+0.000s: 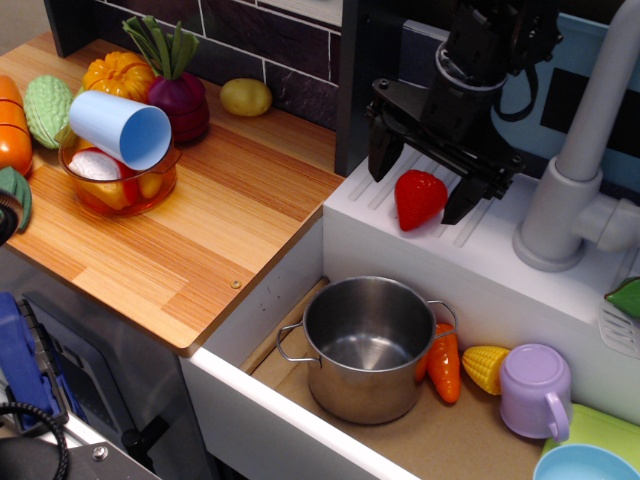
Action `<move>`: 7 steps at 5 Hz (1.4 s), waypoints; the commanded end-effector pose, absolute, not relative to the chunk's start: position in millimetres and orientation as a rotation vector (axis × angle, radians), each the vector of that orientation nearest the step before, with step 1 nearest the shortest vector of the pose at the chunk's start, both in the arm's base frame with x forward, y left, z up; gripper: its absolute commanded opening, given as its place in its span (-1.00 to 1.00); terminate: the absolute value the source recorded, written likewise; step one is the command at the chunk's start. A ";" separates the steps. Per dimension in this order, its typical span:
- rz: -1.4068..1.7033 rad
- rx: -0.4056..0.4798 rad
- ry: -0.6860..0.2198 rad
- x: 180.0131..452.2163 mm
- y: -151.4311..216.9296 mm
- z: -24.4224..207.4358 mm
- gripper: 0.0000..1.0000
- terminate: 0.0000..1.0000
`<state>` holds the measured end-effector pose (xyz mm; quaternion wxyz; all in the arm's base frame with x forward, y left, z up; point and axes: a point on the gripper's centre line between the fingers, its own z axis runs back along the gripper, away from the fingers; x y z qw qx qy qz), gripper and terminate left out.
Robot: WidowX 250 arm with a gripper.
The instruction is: Put strawberry in pot
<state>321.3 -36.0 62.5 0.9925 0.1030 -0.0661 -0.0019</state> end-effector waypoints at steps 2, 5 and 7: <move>-0.013 0.209 -0.183 330.4 -33.9 58.1 1.00 -1.00; -0.033 0.198 -0.335 343.9 -26.6 49.6 1.00 -1.00; -0.051 0.163 -0.384 356.4 -17.5 40.8 1.00 -1.00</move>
